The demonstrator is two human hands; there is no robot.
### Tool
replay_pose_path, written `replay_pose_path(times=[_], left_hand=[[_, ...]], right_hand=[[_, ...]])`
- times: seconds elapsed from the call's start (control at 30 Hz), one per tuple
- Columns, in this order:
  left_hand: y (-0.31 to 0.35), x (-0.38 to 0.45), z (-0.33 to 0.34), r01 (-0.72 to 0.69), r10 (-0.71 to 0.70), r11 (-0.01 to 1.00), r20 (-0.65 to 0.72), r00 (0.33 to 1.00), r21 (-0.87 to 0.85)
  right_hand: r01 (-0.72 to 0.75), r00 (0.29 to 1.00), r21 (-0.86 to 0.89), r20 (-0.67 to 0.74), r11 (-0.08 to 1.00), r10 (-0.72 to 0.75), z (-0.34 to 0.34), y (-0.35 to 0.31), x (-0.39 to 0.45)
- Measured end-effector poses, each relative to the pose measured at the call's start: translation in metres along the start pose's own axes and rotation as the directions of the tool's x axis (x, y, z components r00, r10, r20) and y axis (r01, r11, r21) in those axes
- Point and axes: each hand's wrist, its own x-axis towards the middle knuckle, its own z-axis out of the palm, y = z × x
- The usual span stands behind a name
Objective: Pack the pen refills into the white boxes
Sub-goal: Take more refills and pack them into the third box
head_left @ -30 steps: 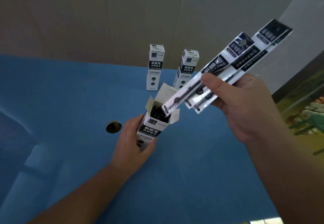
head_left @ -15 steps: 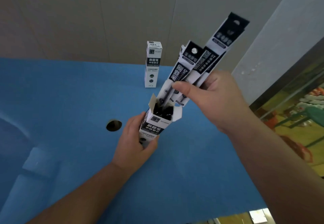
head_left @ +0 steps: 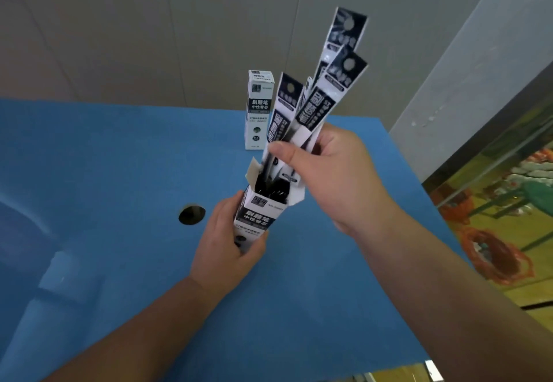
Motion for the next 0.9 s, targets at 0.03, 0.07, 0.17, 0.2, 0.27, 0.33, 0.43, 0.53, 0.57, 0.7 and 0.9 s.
replay_pose_path(times=[0.03, 0.07, 0.17, 0.2, 0.27, 0.33, 0.43, 0.53, 0.57, 0.7, 0.9], left_hand=[[0.001, 0.0, 0.0, 0.003, -0.003, 1.0, -0.006, 1.0, 0.002], [0.001, 0.0, 0.0, 0.003, -0.003, 1.0, -0.01, 1.0, 0.004], [0.004, 0.0, -0.001, -0.004, 0.004, 1.0, -0.014, 1.0, 0.0], [0.004, 0.001, -0.001, -0.004, 0.004, 1.0, -0.012, 1.0, -0.007], [0.005, 0.002, -0.001, -0.004, 0.004, 1.0, -0.005, 1.0, -0.016], [0.004, 0.002, 0.0, -0.015, 0.015, 1.0, -0.008, 1.0, -0.014], [0.004, 0.002, 0.0, -0.022, 0.021, 1.0, -0.021, 1.0, -0.012], [0.003, 0.002, 0.0, -0.006, 0.006, 1.0, -0.019, 1.0, -0.019], [0.004, 0.002, 0.0, -0.006, 0.006, 1.0, -0.014, 1.0, -0.016], [0.005, 0.002, -0.001, -0.035, 0.035, 0.999, 0.002, 0.999, 0.019], [0.007, 0.002, -0.001, -0.069, 0.069, 0.997, -0.002, 0.998, 0.033]], right_hand=[[-0.013, 1.0, 0.01, -0.003, 1.0, 0.013, 0.002, 0.001, 0.001], [-0.031, 0.999, 0.014, -0.011, 0.999, 0.031, 0.006, 0.002, 0.002], [-0.028, 0.999, -0.051, -0.041, 0.998, 0.026, 0.02, 0.009, -0.005], [-0.011, 0.998, -0.077, -0.055, 0.997, 0.007, 0.022, 0.012, -0.007], [0.001, 0.996, -0.115, -0.084, 0.993, -0.011, 0.023, 0.016, -0.009], [0.006, 0.995, -0.17, -0.099, 0.985, -0.023, 0.021, 0.016, -0.008], [-0.016, 0.998, -0.18, -0.07, 0.984, 0.003, 0.018, 0.012, -0.006], [-0.048, 0.996, -0.244, 0.059, 0.969, 0.064, 0.01, 0.002, -0.003], [-0.055, 0.989, -0.286, 0.119, 0.957, 0.092, 0.005, -0.003, -0.003], [-0.003, 0.981, -0.394, 0.178, 0.919, 0.079, -0.011, -0.017, -0.006], [0.014, 0.988, -0.392, 0.15, 0.92, 0.049, -0.014, -0.016, -0.008]])
